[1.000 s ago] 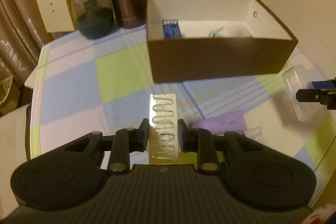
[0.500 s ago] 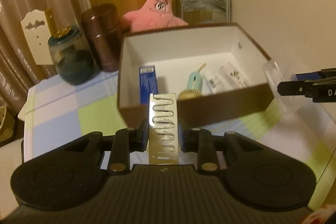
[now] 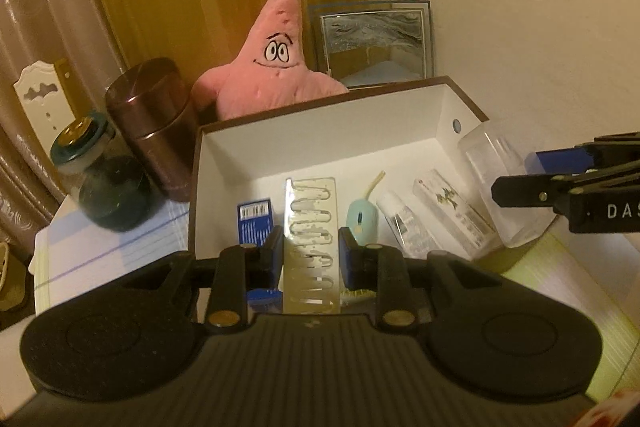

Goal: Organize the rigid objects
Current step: 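Carry the blister tray and clear case over the brown box and lower them in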

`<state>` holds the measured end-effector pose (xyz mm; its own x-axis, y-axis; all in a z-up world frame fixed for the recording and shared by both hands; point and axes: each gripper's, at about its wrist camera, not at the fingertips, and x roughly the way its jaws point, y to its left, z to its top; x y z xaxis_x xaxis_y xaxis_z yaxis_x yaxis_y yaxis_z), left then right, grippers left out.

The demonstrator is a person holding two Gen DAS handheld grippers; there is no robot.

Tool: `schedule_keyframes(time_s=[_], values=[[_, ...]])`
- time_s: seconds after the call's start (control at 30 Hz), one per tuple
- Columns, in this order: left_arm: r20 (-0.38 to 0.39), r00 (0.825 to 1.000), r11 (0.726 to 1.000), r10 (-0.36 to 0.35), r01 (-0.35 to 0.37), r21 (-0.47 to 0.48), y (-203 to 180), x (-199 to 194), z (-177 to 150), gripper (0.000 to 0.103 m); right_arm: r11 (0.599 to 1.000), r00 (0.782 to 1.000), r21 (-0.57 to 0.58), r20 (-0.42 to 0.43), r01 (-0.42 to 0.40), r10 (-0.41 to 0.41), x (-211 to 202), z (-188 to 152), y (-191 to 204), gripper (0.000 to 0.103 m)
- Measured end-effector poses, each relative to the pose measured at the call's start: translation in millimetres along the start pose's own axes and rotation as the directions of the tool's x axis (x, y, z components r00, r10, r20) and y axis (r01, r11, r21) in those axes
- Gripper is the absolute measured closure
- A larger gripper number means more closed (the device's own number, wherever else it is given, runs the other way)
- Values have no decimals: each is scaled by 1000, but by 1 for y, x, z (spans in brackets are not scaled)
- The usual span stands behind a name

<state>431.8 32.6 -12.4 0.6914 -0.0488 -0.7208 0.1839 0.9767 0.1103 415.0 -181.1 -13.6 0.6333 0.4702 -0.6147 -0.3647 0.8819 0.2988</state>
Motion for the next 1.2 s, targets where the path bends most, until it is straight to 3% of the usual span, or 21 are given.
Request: schedule_keyframes(time_s=[0.47, 1.2], values=[[-58, 998, 999, 7, -4, 47, -10, 81, 37, 78, 999, 998, 2, -50, 35, -35, 63, 28, -28, 48], [-154, 988, 999, 14, -7, 47, -1, 174, 51, 77, 996, 990, 23, -113, 84, -81, 119, 40, -64, 48]])
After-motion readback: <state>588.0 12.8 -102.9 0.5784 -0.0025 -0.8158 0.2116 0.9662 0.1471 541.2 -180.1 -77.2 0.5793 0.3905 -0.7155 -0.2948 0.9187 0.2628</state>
